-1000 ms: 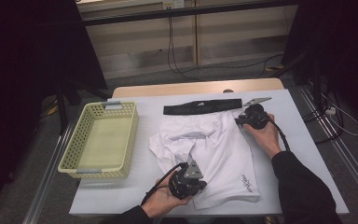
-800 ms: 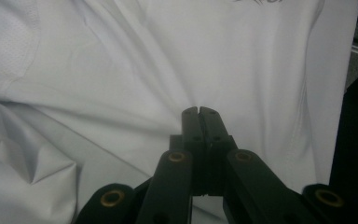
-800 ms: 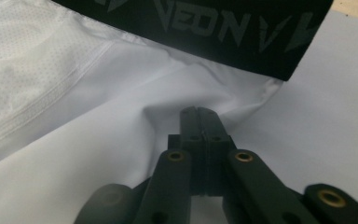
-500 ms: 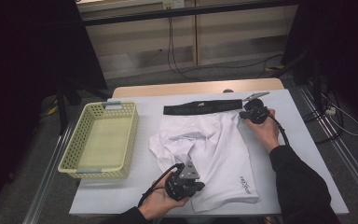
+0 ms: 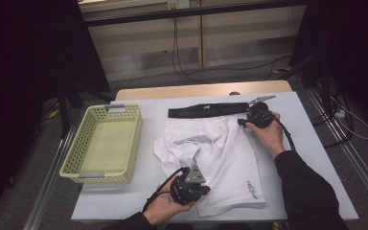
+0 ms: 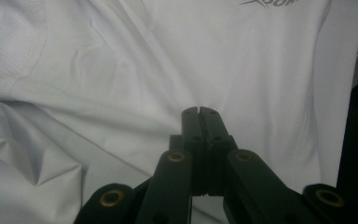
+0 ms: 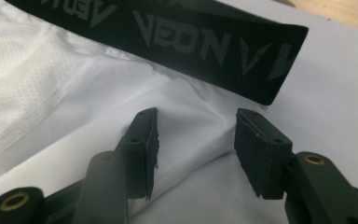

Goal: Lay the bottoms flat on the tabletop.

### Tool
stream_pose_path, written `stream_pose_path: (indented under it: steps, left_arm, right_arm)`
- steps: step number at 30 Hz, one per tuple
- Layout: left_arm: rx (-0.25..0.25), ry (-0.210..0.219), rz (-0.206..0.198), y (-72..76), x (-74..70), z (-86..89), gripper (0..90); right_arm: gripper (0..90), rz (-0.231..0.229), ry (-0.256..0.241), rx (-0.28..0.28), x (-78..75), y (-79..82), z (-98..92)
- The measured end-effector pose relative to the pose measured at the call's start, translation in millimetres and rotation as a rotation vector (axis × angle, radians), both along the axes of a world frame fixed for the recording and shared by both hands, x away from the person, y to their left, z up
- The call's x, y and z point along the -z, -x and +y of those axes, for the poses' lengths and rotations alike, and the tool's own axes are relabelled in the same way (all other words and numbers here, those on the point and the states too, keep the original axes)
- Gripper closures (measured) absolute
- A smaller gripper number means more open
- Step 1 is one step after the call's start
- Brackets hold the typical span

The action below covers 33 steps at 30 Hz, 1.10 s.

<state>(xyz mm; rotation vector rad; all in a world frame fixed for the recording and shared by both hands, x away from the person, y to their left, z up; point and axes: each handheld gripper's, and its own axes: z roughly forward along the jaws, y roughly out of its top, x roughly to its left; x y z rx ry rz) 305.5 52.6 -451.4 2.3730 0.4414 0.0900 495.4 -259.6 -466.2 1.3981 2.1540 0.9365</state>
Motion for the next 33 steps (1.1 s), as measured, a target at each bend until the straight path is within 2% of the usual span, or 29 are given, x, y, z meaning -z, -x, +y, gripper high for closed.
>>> stream_pose_path:
  steps: [2,3,4,5,6,7,11,13,15,16,17,20,22,25,27,29,31,33]
  left_arm:
    - [0.011,-0.012,-0.003,-0.8,0.0,-0.2,90.0]
    - [0.007,-0.009,-0.001,-0.7,0.3,-0.6,90.0]
    - [0.013,-0.011,0.000,-0.9,0.1,-0.6,90.0]
    - [0.036,-0.039,-0.005,-2.0,-1.6,0.7,90.0]
    - [0.015,-0.010,0.007,-0.2,-0.7,-0.4,90.0]
    - [0.013,-0.005,0.004,0.2,-0.8,-0.2,90.0]
    - [0.020,0.011,0.004,1.1,-4.3,0.4,90.0]
    - [0.026,0.012,-0.003,1.0,-6.4,1.0,90.0]
    - [0.022,0.030,0.008,1.5,-8.6,1.5,90.0]
    - [0.024,0.033,0.008,1.1,-9.3,1.9,90.0]
    - [0.028,0.036,0.007,0.7,-10.2,1.9,90.0]
    - [0.019,0.046,0.006,1.0,-10.3,0.7,90.0]
    - [0.018,0.041,-0.002,0.5,-9.3,0.3,90.0]
    - [0.007,0.030,-0.004,-1.3,-7.9,2.5,90.0]
    - [0.002,0.018,-0.008,-2.0,-8.1,4.4,90.0]
    - [-0.007,0.014,-0.007,-2.0,-8.5,5.0,90.0]
    - [-0.014,0.013,-0.004,-2.0,-8.4,5.1,90.0]
    - [-0.026,0.009,-0.006,-1.9,-8.1,5.0,90.0]
  right_arm:
    - [52.1,-0.009,0.009,0.007,3.0,-1.4,1.8]
    - [57.5,-0.009,0.008,0.012,2.8,-1.9,2.7]
    - [71.7,-0.017,0.020,0.013,2.1,-3.0,3.6]
    - [79.8,-0.015,0.023,0.010,1.2,-3.9,4.7]
    - [86.4,-0.014,0.033,0.012,0.7,-5.5,5.9]
    - [90.0,-0.013,0.034,0.012,0.4,-6.3,6.5]
    - [90.0,-0.018,0.060,0.024,-2.3,-8.9,4.3]
    - [90.0,-0.023,0.067,0.042,-4.1,-10.7,-2.7]
    - [90.0,-0.029,0.057,0.067,-6.5,-11.7,-11.1]
    - [90.0,-0.035,0.084,0.088,-8.6,-12.3,-15.0]
    - [90.0,-0.036,0.089,0.094,-9.8,-13.1,-18.2]
    - [90.0,-0.030,0.066,0.121,-14.0,-15.6,-32.9]
    - [90.0,-0.023,0.042,0.107,-14.1,-14.2,-35.5]
    - [89.1,-0.017,0.023,0.054,-14.5,-7.0,-30.2]
    - [79.1,-0.015,0.000,0.015,-14.8,-0.3,-25.4]
    - [75.4,-0.008,-0.022,-0.013,-13.7,7.1,-20.6]
    - [70.3,0.002,-0.010,-0.031,-12.2,13.7,-15.5]
    - [65.3,0.015,0.004,-0.020,-10.6,18.0,-12.2]
